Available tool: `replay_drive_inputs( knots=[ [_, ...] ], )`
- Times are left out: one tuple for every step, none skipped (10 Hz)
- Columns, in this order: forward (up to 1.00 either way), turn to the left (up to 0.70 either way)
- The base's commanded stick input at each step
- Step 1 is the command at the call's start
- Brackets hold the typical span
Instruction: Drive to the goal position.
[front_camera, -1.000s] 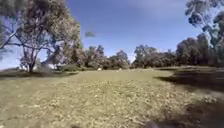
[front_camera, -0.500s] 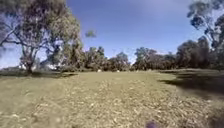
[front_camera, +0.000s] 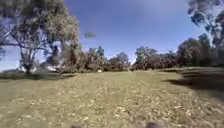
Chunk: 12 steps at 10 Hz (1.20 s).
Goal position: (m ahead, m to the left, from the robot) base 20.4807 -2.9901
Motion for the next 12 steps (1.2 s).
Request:
replay_drive_inputs(
  knots=[
    [1.00, 0.00],
    [1.00, 0.00],
    [1.00, 0.00],
    [1.00, 0.00],
    [1.00, 0.00],
    [1.00, 0.00],
    [1.00, 0.00],
    [1.00, 0.00],
    [1.00, 0.00],
    [1.00, 0.00],
    [1.00, 0.00],
    [1.00, 0.00]
  ],
)
